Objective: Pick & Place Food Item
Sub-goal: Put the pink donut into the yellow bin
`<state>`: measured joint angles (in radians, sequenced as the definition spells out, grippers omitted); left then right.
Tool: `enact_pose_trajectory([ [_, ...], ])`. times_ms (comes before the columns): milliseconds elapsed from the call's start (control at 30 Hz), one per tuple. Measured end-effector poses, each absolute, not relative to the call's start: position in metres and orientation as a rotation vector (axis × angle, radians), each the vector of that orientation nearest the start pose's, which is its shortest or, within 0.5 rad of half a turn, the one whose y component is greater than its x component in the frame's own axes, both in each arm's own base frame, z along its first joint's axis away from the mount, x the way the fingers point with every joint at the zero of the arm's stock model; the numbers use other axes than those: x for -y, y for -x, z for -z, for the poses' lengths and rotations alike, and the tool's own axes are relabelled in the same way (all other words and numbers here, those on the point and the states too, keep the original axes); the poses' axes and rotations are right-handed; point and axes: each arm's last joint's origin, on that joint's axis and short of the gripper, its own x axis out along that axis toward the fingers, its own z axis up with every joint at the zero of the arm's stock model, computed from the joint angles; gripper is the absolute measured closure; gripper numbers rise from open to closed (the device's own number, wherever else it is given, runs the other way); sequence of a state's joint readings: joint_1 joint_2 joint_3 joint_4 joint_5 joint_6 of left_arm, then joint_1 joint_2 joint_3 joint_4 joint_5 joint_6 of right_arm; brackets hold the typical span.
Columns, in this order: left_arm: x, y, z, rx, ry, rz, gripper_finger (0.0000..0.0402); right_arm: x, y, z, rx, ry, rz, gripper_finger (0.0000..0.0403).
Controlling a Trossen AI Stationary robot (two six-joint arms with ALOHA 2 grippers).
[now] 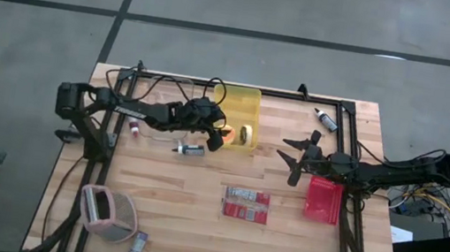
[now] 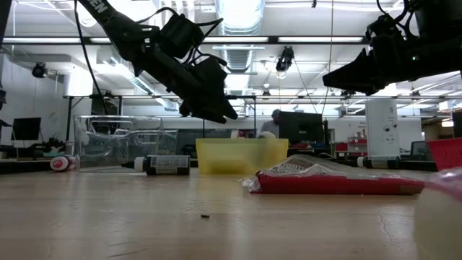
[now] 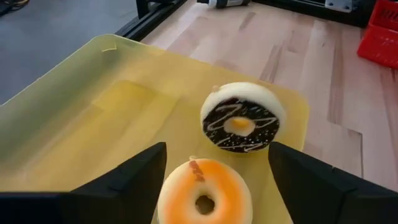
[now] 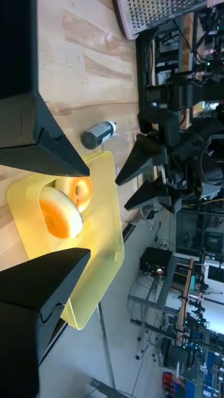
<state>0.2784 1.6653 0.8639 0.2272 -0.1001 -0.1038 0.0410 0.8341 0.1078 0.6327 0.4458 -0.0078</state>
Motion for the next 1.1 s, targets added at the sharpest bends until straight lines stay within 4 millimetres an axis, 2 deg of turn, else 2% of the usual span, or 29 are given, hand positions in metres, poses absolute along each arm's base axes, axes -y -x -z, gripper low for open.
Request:
enact_pose_trajectory([
  [167,-0.095,-0.328,-0.183,-0.516,0.144,-0.392,0.0110,0.006,-0.159,-0.172,-0.093,0.030,0.404,0.0207],
  [300,-0.085,-0.334,-0.189,-0.456,0.054,-0.341,0.0112,0.006,-0.159,-0.172,-0.093,0.030,0.404,0.0207],
  [433,-0.074,-0.335,-0.202,-0.403,-0.015,-0.296,0.0112,0.006,-0.159,-0.172,-0.093,0.030,0.404,0.0206],
  [533,-0.069,-0.328,-0.215,-0.396,-0.030,-0.286,0.0112,0.006,-0.159,-0.172,-0.093,0.030,0.404,0.0206],
  [700,-0.065,-0.307,-0.243,-0.399,-0.043,-0.282,0.0111,0.006,-0.159,-0.172,-0.093,0.030,0.404,0.0207],
  [833,-0.056,-0.281,-0.257,-0.371,-0.082,-0.264,0.0112,0.006,-0.159,-0.172,-0.093,0.030,0.404,0.0207],
  [933,-0.049,-0.258,-0.258,-0.318,-0.090,-0.257,0.0111,0.006,-0.159,-0.172,-0.093,0.030,0.404,0.0207],
  [1100,-0.040,-0.216,-0.237,-0.247,-0.061,-0.259,0.0112,0.006,-0.159,-0.172,-0.093,0.030,0.404,0.0207],
])
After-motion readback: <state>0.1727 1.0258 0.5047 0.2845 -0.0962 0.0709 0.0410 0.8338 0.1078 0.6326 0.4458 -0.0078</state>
